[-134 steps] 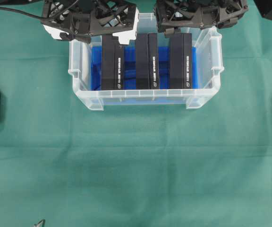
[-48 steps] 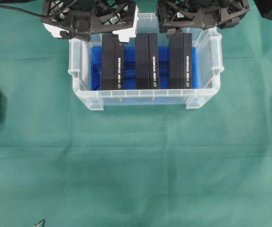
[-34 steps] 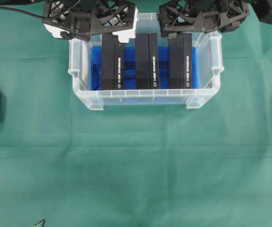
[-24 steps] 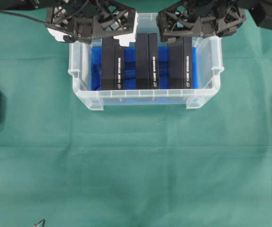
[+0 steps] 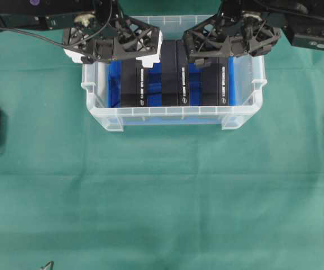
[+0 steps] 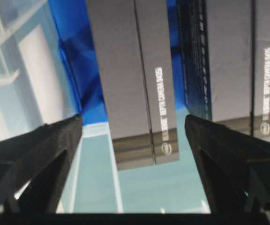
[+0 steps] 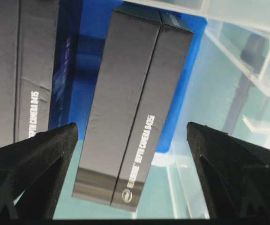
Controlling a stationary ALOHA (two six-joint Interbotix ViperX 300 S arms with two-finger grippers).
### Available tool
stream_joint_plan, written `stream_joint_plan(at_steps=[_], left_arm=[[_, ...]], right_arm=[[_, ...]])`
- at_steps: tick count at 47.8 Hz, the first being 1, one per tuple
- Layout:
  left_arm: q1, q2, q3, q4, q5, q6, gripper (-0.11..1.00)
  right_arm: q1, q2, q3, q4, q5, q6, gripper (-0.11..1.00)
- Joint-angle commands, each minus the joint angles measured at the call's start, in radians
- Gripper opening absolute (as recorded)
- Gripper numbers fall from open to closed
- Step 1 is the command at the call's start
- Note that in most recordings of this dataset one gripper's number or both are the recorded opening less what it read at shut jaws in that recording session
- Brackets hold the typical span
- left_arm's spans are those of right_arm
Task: Take the box out of the case with both arms.
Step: 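Lower both grippers down around the left and right black boxes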
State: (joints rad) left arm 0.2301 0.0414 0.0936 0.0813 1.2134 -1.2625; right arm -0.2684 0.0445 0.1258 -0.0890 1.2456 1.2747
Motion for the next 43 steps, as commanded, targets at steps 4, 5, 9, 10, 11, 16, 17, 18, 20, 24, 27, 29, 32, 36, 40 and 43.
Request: stream_joint_plan(at_steps=[4, 5, 9, 10, 11, 16, 17, 18, 20, 24, 27, 29, 32, 36, 40, 43], left_arm=[[0.005, -0.006, 0.035, 0.005, -0.043, -0.002, 0.86], [0.005, -0.006, 0.040, 0.005, -0.049, -0.003, 0.86], [0.003, 0.002, 0.054, 0.003, -0.081, -0.008, 0.86], [0.003, 0.003, 0.054, 0.003, -0.086, -0.009, 0.86], [0.003, 0.005, 0.054, 0.003, -0.094, -0.009, 0.86], [0.005, 0.021, 0.049, 0.005, -0.114, -0.009, 0.86], [0.005, 0.026, 0.049, 0.005, -0.115, -0.009, 0.86], [0.005, 0.029, 0.049, 0.003, -0.117, -0.008, 0.86], [0.005, 0.040, 0.049, 0.003, -0.120, -0.006, 0.86], [0.005, 0.052, 0.055, 0.003, -0.120, -0.003, 0.86], [0.005, 0.058, 0.060, 0.003, -0.124, -0.003, 0.86], [0.005, 0.060, 0.064, 0.003, -0.130, -0.003, 0.86], [0.006, 0.063, 0.071, 0.003, -0.147, -0.005, 0.86], [0.008, 0.067, 0.081, 0.003, -0.169, -0.006, 0.86], [0.008, 0.072, 0.089, 0.003, -0.175, -0.008, 0.86], [0.008, 0.075, 0.095, 0.003, -0.176, -0.008, 0.86]], right_arm=[[0.003, -0.002, 0.011, -0.003, -0.038, 0.002, 0.95], [0.003, 0.000, 0.014, -0.003, -0.044, 0.002, 0.95], [0.003, 0.008, 0.025, -0.002, -0.055, 0.002, 0.95], [0.003, 0.009, 0.028, -0.002, -0.057, 0.002, 0.95], [0.003, 0.009, 0.029, -0.002, -0.058, 0.002, 0.95], [0.003, 0.014, 0.044, -0.002, -0.069, 0.002, 0.95], [0.005, 0.014, 0.046, -0.002, -0.074, 0.002, 0.95], [0.003, 0.014, 0.049, -0.002, -0.078, 0.002, 0.95], [0.003, 0.014, 0.054, -0.003, -0.087, 0.002, 0.95], [0.005, 0.015, 0.066, -0.003, -0.106, 0.002, 0.95], [0.005, 0.017, 0.077, -0.002, -0.114, 0.002, 0.95], [0.005, 0.018, 0.083, -0.002, -0.121, 0.003, 0.95], [0.003, 0.020, 0.092, -0.002, -0.126, 0.003, 0.95], [0.003, 0.023, 0.107, -0.002, -0.138, 0.008, 0.95], [0.003, 0.026, 0.123, -0.002, -0.158, 0.020, 0.95], [0.003, 0.026, 0.133, -0.002, -0.173, 0.026, 0.95]])
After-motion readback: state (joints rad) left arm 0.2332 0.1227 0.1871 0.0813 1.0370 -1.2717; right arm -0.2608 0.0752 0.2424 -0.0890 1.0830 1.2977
